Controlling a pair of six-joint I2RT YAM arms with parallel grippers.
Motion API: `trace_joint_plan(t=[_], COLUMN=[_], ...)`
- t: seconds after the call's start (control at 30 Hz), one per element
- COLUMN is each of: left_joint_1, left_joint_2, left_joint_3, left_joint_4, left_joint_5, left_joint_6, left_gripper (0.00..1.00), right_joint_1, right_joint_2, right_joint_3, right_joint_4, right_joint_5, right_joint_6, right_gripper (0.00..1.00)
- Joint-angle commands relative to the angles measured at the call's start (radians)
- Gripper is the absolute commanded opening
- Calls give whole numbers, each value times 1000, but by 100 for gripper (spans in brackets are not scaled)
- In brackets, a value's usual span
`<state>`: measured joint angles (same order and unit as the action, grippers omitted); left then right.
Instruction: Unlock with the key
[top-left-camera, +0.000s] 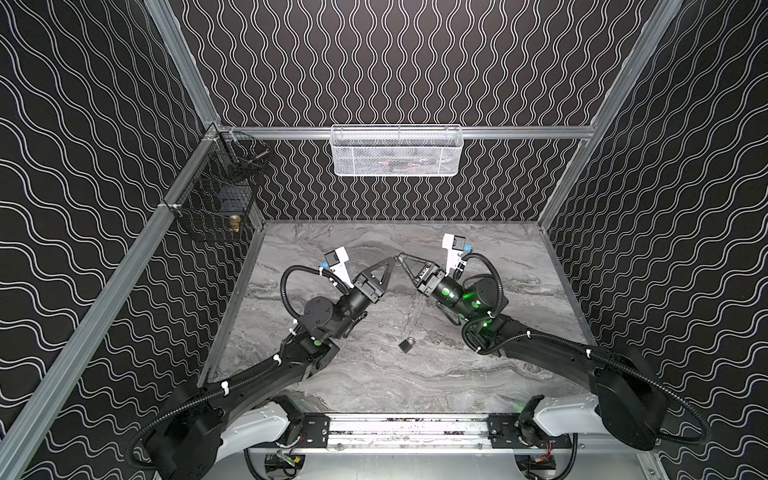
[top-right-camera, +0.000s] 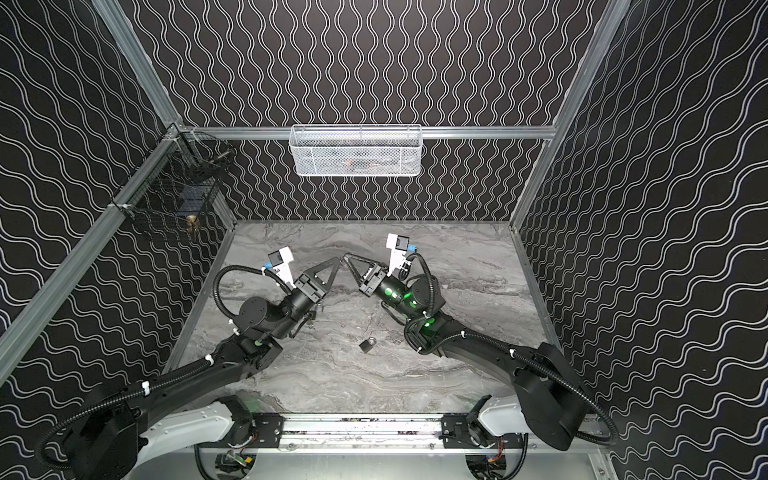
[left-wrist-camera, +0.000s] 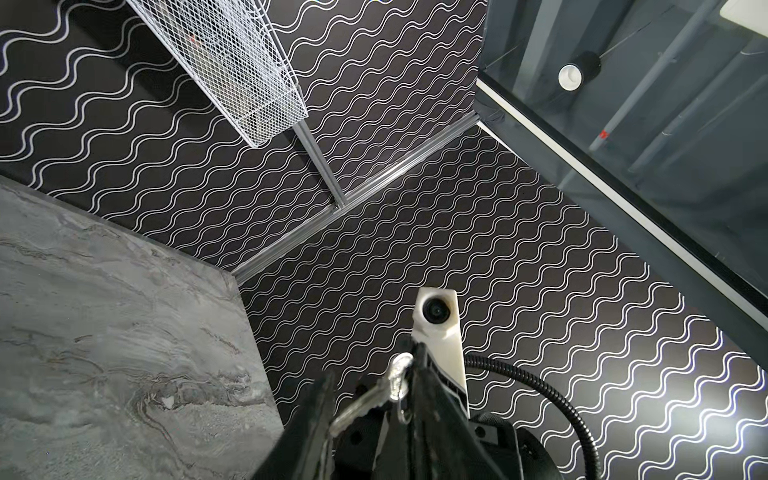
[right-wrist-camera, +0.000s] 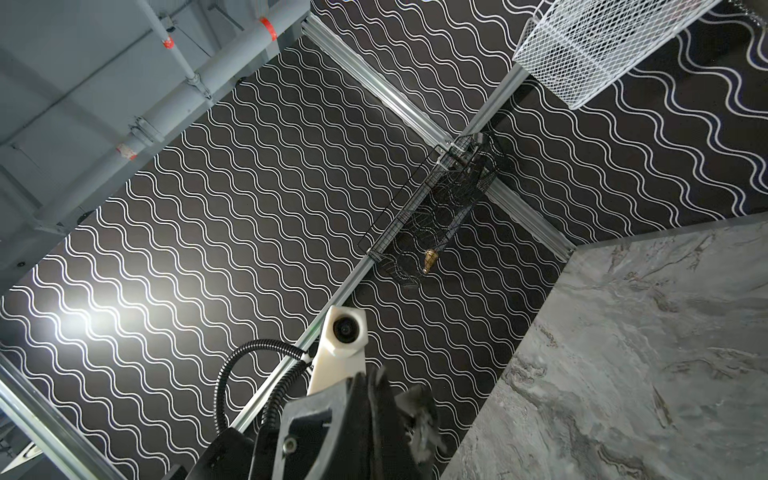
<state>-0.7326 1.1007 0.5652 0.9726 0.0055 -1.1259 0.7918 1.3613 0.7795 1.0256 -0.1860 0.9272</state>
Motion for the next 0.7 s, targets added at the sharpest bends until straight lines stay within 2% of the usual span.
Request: trace_joint_plan(t=[0.0,0.17,0.5,0.67], left_joint_1=[-1,-1,-1,-1], left_joint_2=[1,1,18,29], left_joint_3=[10,11,16,18], left_joint_4=[70,79,121,149], left_joint_5=[14,16,28,48], left_joint_6=[-3,10,47,70], left_gripper=[29,19,18,12], right_joint_1=[4,6,14,17], right_joint_2=[4,11,13,7], right_joint_3=[1,-6,-11,-28], right_joint_4=[64,84,93,94], right_joint_5=[18,19,16,31], right_joint_6=[18,36,57,67], right_gripper=[0,0,0,0])
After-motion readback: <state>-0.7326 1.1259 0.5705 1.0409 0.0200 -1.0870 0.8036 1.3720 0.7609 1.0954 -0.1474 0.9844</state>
